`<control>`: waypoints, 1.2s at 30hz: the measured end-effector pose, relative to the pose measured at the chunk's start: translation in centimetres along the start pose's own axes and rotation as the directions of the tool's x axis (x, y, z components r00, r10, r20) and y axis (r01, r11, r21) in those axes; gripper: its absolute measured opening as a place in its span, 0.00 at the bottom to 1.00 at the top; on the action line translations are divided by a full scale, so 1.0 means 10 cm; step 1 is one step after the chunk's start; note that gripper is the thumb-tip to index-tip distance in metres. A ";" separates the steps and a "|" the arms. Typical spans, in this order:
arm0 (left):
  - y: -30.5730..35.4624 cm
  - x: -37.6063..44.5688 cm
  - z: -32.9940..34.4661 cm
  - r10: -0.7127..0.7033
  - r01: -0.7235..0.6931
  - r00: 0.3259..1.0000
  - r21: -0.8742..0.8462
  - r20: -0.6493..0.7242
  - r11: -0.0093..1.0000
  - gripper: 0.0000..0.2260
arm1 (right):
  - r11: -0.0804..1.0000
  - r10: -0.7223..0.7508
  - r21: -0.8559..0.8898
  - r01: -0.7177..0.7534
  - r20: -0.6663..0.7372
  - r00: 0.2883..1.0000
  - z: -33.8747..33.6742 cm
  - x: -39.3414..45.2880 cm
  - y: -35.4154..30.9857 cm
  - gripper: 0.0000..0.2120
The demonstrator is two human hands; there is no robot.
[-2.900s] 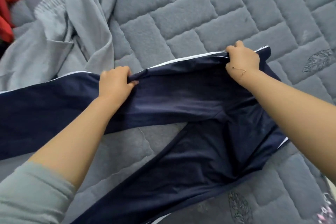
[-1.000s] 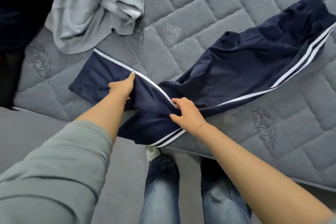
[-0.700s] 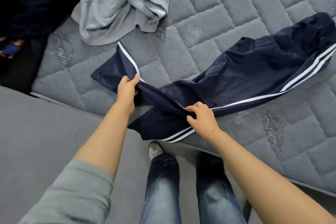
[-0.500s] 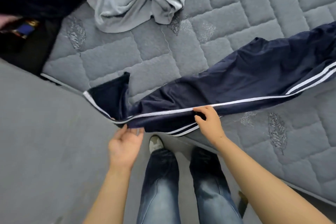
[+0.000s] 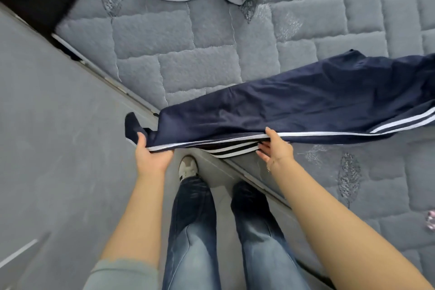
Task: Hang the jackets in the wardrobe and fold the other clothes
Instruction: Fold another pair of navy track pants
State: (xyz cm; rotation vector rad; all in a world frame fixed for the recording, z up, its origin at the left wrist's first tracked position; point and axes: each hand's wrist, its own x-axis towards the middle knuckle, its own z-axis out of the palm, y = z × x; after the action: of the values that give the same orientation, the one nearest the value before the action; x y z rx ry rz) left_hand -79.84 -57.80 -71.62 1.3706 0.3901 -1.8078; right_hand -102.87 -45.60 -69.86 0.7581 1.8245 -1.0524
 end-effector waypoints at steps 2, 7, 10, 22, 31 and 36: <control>0.15 -0.13 0.13 0.086 -0.084 0.984 -0.021 0.154 0.996 0.14 | 0.995 0.043 0.090 -0.043 0.002 0.999 -0.03 -0.02 -0.07 0.07; 0.41 -0.26 0.03 0.130 -0.096 0.967 -0.160 0.219 0.982 0.20 | 0.822 0.066 0.541 -0.177 0.218 0.974 -0.20 -0.17 -0.13 0.08; 0.25 -0.17 -0.20 0.055 -0.055 0.998 -0.130 -0.004 0.990 0.20 | 0.880 0.095 0.445 -0.165 0.176 0.980 -0.24 -0.10 -0.03 0.11; -0.83 0.19 -0.20 -0.476 0.472 0.855 -0.072 -0.208 0.879 0.15 | 0.927 0.145 0.342 -0.157 0.058 0.988 -0.25 0.15 0.27 0.02; -0.86 0.22 -0.46 -0.265 0.273 0.962 -0.150 0.071 0.950 0.19 | 0.804 0.070 0.538 -0.254 0.339 0.938 -0.29 0.14 0.06 0.05; -0.73 0.05 -0.63 -0.091 0.124 0.989 -0.335 0.113 0.934 0.18 | 0.649 0.056 0.703 -0.293 0.339 0.939 -0.41 0.09 0.09 0.14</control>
State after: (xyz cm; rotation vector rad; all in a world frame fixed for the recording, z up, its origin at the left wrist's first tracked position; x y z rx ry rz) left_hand -81.25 -49.31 -75.91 1.0338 0.7047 -1.7848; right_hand -104.04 -41.52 -69.89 1.1584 0.9848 -1.7086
